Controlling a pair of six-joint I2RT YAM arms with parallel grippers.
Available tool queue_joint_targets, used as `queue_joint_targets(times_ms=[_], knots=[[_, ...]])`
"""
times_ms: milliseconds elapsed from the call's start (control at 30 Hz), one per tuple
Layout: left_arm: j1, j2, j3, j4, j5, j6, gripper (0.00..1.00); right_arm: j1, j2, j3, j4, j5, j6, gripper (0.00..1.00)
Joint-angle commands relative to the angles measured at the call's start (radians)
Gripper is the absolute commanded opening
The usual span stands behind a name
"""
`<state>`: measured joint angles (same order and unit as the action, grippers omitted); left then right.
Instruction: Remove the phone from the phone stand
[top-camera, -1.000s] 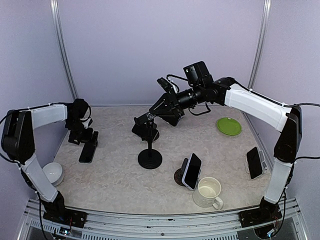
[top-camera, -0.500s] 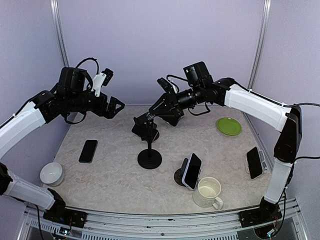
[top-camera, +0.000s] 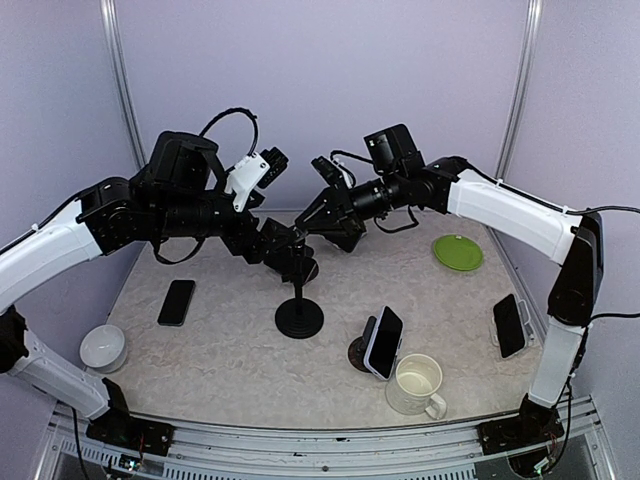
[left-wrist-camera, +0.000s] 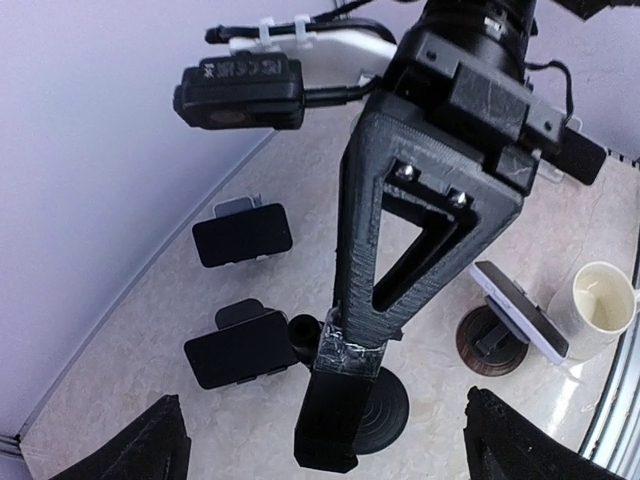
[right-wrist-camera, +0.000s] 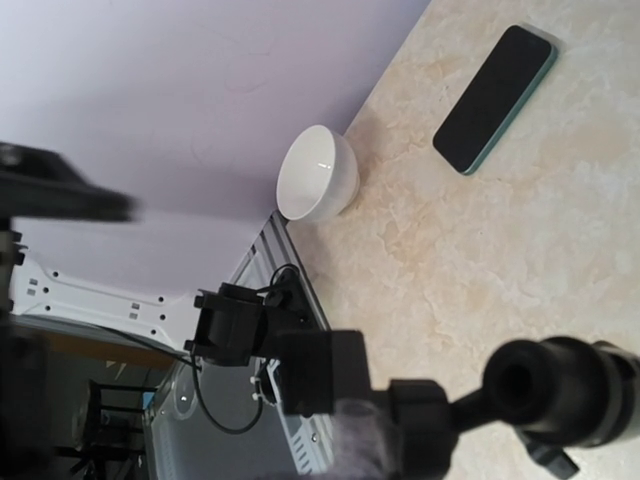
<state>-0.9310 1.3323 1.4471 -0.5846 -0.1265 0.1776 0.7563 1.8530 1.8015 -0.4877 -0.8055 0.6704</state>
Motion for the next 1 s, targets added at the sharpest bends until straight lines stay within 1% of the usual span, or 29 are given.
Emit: queue_joint_targets(times_ms=[0, 133, 433, 500, 667, 900, 967], knots=[[-0.005, 0.038, -0.011, -0.018, -0.026, 0.097, 0.92, 0.022, -0.025, 0.010, 0.049, -0.015, -0.008, 0.00], [-0.005, 0.081, 0.001, -0.032, -0.034, 0.160, 0.88, 0.030, -0.022, 0.012, 0.044, -0.008, -0.009, 0.00], [-0.005, 0.133, 0.014, -0.041, -0.057, 0.238, 0.71, 0.046, -0.012, 0.019, 0.035, 0.002, -0.006, 0.00], [-0.004, 0.137, 0.012, -0.038, -0.061, 0.248, 0.67, 0.047, -0.009, 0.022, 0.034, 0.002, -0.005, 0.00], [-0.005, 0.136, -0.004, -0.021, -0.098, 0.272, 0.50, 0.051, -0.003, 0.027, 0.032, 0.002, -0.003, 0.00], [-0.008, 0.106, -0.027, -0.004, -0.126, 0.289, 0.30, 0.051, -0.004, 0.020, 0.039, -0.005, 0.005, 0.00], [-0.010, 0.101, -0.025, -0.006, -0.133, 0.291, 0.27, 0.051, -0.004, 0.018, 0.040, -0.007, 0.007, 0.00]])
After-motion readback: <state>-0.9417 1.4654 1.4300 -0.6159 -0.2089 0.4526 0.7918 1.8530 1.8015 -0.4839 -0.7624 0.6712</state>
